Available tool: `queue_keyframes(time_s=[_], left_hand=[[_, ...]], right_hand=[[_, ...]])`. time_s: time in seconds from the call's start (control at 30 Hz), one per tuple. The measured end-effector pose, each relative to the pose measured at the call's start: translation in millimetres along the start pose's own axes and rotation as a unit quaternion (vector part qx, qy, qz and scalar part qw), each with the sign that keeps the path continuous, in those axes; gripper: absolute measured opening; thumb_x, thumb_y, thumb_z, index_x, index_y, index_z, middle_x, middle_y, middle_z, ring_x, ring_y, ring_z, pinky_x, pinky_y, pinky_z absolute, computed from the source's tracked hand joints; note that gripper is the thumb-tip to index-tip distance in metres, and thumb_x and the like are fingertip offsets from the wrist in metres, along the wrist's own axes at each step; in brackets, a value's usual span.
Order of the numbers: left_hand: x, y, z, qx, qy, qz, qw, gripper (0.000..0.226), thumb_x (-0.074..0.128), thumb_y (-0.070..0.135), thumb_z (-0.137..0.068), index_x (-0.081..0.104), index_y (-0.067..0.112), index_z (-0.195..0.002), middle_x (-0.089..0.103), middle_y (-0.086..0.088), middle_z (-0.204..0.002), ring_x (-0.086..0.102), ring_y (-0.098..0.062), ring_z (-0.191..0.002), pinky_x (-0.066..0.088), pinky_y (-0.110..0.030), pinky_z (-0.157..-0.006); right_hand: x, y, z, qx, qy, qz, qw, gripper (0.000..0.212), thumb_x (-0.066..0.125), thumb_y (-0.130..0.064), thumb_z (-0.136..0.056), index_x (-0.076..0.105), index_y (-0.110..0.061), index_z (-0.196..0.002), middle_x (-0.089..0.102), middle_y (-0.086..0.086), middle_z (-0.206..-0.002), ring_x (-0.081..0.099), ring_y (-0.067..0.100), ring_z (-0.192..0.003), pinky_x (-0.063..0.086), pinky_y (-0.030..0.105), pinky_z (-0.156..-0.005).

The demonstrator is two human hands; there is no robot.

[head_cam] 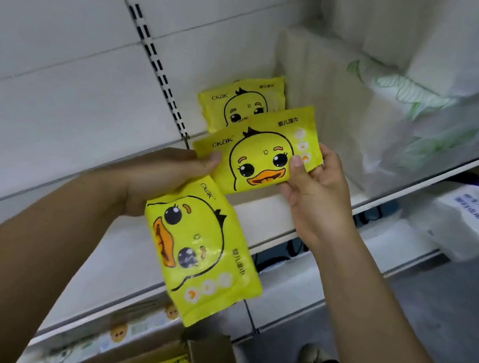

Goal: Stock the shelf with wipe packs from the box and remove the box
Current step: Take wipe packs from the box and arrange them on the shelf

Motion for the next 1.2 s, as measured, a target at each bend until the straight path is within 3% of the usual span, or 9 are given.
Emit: queue_keyframes(time_s=[0.2,0.3,0.53,0.6,0.77,0.9,1.03,1.1,1.2], left_hand=[[7,-4,-19,0.066,0.127,0.074,0.987,0.027,0.062,0.036,-0.098,0.070,0.013,-0.110,0.079,-0.008,-0.095,0.077,-0.021,-0.079,0.063,-0.034,-0.066],[8,-5,-23,0.104,0.172,0.077,0.977,0.018,0.062,0.033,-0.099,0.072,0.019,-0.103,0.080,-0.003,-0.094,0.077,-0.021,-0.080,0.062,-0.036,-0.074],[15,-3,-38,0.158,0.232,0.084,0.956,0.014,0.062,0.032,-0.101,0.074,0.025,-0.098,0.080,0.006,-0.090,0.078,-0.017,-0.081,0.062,-0.034,-0.073],[16,-5,-46,0.158,0.241,0.091,0.953,0.015,0.062,0.034,-0.101,0.075,0.026,-0.099,0.080,0.004,-0.094,0.078,-0.020,-0.087,0.062,-0.040,-0.081],[14,-6,-72,0.164,0.281,0.099,0.940,0.019,0.062,0.035,-0.101,0.073,0.021,-0.092,0.077,-0.001,-0.087,0.074,-0.014,-0.074,0.062,-0.032,-0.073],[6,1,-90,0.163,0.270,0.068,0.947,0.021,0.056,0.030,-0.104,0.065,0.012,-0.097,0.074,0.001,-0.066,0.071,-0.009,-0.056,0.056,-0.023,-0.052],[-2,6,-106,0.167,0.274,0.027,0.947,0.031,0.057,0.031,-0.104,0.066,0.002,-0.106,0.075,-0.010,-0.077,0.073,-0.021,-0.068,0.061,-0.040,-0.071],[-5,9,-114,0.169,0.312,-0.002,0.935,0.040,0.059,0.038,-0.102,0.067,-0.001,-0.099,0.073,-0.018,-0.079,0.071,-0.033,-0.074,0.060,-0.047,-0.077],[-8,16,-120,0.156,0.385,-0.102,0.904,0.047,0.058,0.046,-0.100,0.059,0.007,-0.075,0.059,-0.009,-0.067,0.058,-0.035,-0.072,0.045,-0.036,-0.062]], right_hand=[[8,-2,0,0.015,-0.029,0.010,0.999,0.035,0.059,-0.014,-0.099,0.048,-0.020,-0.131,0.072,0.000,-0.118,0.070,0.019,-0.112,0.058,0.040,-0.091],[6,-4,3,0.032,-0.058,0.058,0.996,0.050,0.068,-0.028,-0.092,0.045,-0.027,-0.136,0.070,-0.002,-0.127,0.066,0.022,-0.120,0.055,0.047,-0.099],[3,-3,10,0.055,-0.055,0.267,0.961,0.108,0.082,-0.052,-0.074,0.009,-0.046,-0.154,0.067,-0.008,-0.129,0.063,-0.001,-0.113,0.052,0.025,-0.094],[2,-8,11,0.060,-0.072,0.324,0.941,0.102,0.083,-0.046,-0.076,0.018,-0.039,-0.153,0.071,-0.010,-0.119,0.066,-0.005,-0.101,0.051,0.015,-0.077],[-6,-8,3,0.042,-0.078,0.349,0.933,0.054,0.092,-0.017,-0.070,0.065,-0.019,-0.116,0.077,0.002,-0.090,0.075,0.021,-0.087,0.059,0.037,-0.078],[-10,-12,-7,-0.016,-0.025,0.308,0.951,0.034,0.090,-0.011,-0.072,0.070,-0.017,-0.100,0.078,0.000,-0.084,0.075,0.017,-0.078,0.060,0.030,-0.068],[-12,-14,-15,-0.026,0.016,0.285,0.958,0.033,0.089,-0.012,-0.072,0.071,-0.012,-0.100,0.078,0.002,-0.087,0.076,0.022,-0.081,0.062,0.034,-0.069],[-13,-13,-18,-0.021,0.013,0.283,0.959,0.031,0.089,-0.012,-0.073,0.071,-0.013,-0.099,0.078,0.003,-0.087,0.076,0.023,-0.080,0.062,0.036,-0.069],[-13,-12,-19,-0.016,0.001,0.280,0.960,0.029,0.088,-0.011,-0.074,0.072,-0.015,-0.098,0.078,0.002,-0.087,0.076,0.021,-0.078,0.061,0.033,-0.068]])
Point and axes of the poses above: each hand's wrist, its own z-axis away from the middle knuckle, its own x-axis out of the palm, y = z × x, the point moved 1 cm from there along -z, towards the middle knuckle
